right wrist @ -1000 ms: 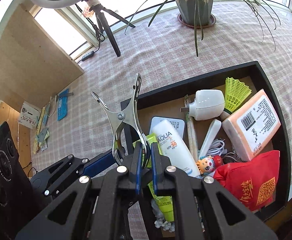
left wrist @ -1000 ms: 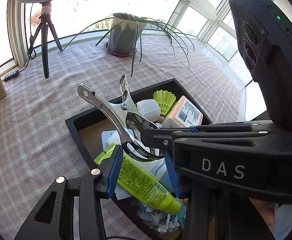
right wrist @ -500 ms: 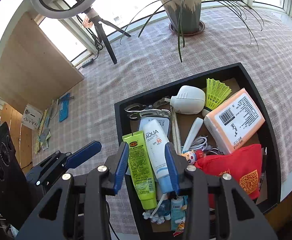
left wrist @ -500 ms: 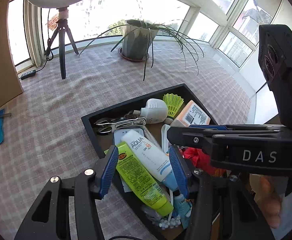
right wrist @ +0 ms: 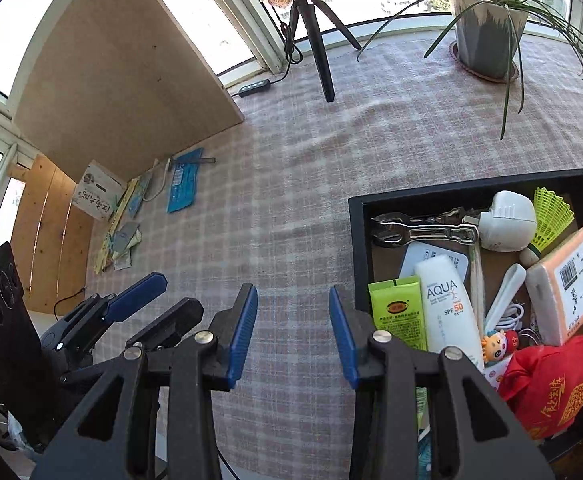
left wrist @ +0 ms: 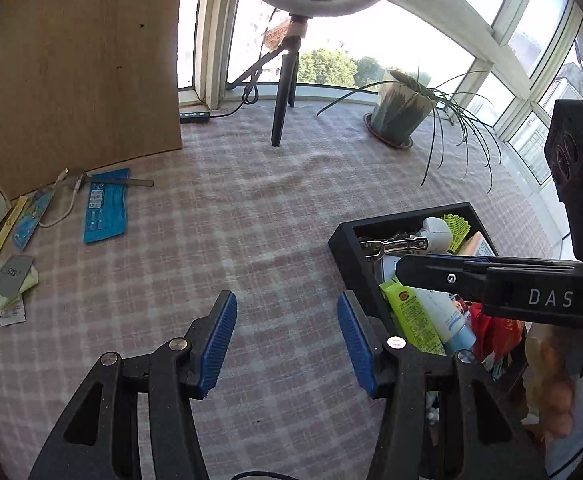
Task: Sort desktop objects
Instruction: 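Move the right gripper to the white printed box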
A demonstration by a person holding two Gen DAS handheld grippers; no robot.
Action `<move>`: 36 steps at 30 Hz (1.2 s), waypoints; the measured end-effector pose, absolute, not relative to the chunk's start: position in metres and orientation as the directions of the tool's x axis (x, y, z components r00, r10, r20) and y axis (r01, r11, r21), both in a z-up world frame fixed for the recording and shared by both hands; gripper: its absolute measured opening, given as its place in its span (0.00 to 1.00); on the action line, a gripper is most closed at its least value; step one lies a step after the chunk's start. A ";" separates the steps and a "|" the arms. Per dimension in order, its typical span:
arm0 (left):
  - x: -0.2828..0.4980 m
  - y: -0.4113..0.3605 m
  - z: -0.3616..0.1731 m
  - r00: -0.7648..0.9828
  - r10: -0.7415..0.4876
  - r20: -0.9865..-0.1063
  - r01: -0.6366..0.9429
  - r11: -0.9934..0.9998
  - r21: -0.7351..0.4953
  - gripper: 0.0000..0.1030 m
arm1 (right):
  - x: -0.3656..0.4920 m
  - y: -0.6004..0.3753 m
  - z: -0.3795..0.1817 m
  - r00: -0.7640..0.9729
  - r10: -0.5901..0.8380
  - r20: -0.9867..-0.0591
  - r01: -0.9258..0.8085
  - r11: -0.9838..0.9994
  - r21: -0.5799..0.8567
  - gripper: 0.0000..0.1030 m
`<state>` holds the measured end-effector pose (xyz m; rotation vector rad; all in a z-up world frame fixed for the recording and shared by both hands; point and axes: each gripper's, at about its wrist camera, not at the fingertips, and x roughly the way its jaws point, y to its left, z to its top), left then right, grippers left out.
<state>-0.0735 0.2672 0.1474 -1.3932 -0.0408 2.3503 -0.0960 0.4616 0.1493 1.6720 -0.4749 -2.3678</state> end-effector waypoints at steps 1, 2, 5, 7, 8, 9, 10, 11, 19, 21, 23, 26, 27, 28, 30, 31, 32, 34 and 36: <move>-0.076 0.254 0.146 -0.423 0.346 -0.837 -0.311 -0.924 -0.225 0.49 | -0.098 0.452 0.149 -0.336 -0.351 -0.874 -0.007 -0.927 0.375 0.36; -0.078 0.241 0.145 -0.426 0.335 -0.841 -0.294 -0.930 -0.222 0.49 | -0.101 0.442 0.149 -0.333 -0.355 -0.873 0.001 -0.926 0.376 0.38; -0.086 0.201 0.145 -0.434 0.310 -0.846 -0.255 -0.943 -0.215 0.49 | -0.107 0.410 0.146 -0.323 -0.367 -0.872 0.015 -0.923 0.383 0.42; -0.091 0.170 0.147 -0.450 0.292 -0.844 -0.223 -0.952 -0.210 0.49 | -0.113 0.386 0.145 -0.311 -0.375 -0.873 0.034 -0.923 0.384 0.42; -0.095 0.154 0.148 -0.455 0.286 -0.844 -0.203 -0.955 -0.214 0.49 | -0.116 0.374 0.146 -0.307 -0.374 -0.875 0.042 -0.924 0.380 0.42; -0.099 0.139 0.150 -0.459 0.281 -0.843 -0.184 -0.958 -0.219 0.49 | -0.120 0.362 0.147 -0.306 -0.375 -0.875 0.052 -0.924 0.378 0.42; -0.103 0.122 0.151 -0.466 0.272 -0.842 -0.165 -0.962 -0.220 0.49 | -0.124 0.350 0.150 -0.305 -0.380 -0.873 0.067 -0.923 0.378 0.42; -0.108 0.106 0.152 -0.475 0.260 -0.840 -0.145 -0.965 -0.217 0.49 | -0.129 0.337 0.153 -0.307 -0.382 -0.872 0.083 -0.923 0.376 0.42; -0.139 -0.027 0.158 -0.565 0.140 -0.813 0.072 -0.974 -0.217 0.49 | -0.180 0.229 0.174 -0.305 -0.410 -0.860 0.222 -0.909 0.354 0.44; -0.147 -0.054 0.153 -0.574 0.111 -0.811 0.122 -0.968 -0.219 0.49 | -0.195 0.207 0.177 -0.309 -0.421 -0.852 0.258 -0.900 0.351 0.52; -0.156 -0.078 0.148 -0.576 0.091 -0.812 0.164 -0.961 -0.224 0.49 | -0.211 0.185 0.180 -0.316 -0.442 -0.840 0.298 -0.886 0.355 0.56; -0.174 -0.112 0.146 -0.585 0.072 -0.808 0.213 -0.947 -0.238 0.49 | -0.238 0.153 0.181 -0.311 -0.464 -0.829 0.346 -0.868 0.356 0.56; -0.181 -0.123 0.147 -0.592 0.068 -0.803 0.227 -0.942 -0.247 0.49 | -0.248 0.143 0.180 -0.306 -0.472 -0.826 0.356 -0.862 0.361 0.56; -0.188 -0.132 0.148 -0.595 0.062 -0.801 0.239 -0.938 -0.250 0.49 | -0.258 0.133 0.180 -0.301 -0.482 -0.823 0.366 -0.855 0.367 0.56; -0.203 -0.149 0.151 -0.603 0.041 -0.797 0.261 -0.934 -0.245 0.49 | -0.277 0.110 0.178 -0.290 -0.497 -0.818 0.380 -0.844 0.378 0.56; -0.210 -0.155 0.152 -0.608 0.026 -0.794 0.268 -0.934 -0.236 0.49 | -0.287 0.098 0.177 -0.287 -0.503 -0.815 0.386 -0.840 0.382 0.56; -0.217 -0.161 0.151 -0.610 0.014 -0.792 0.271 -0.936 -0.225 0.49 | -0.296 0.086 0.176 -0.284 -0.511 -0.811 0.394 -0.834 0.387 0.57; -0.228 -0.172 0.145 -0.607 -0.007 -0.794 0.276 -0.940 -0.203 0.49 | -0.311 0.064 0.169 -0.276 -0.522 -0.807 0.407 -0.824 0.394 0.57; -0.232 -0.181 0.134 -0.607 0.013 -0.795 0.282 -0.931 -0.231 0.49 | -0.324 0.043 0.157 -0.263 -0.528 -0.807 0.420 -0.816 0.397 0.57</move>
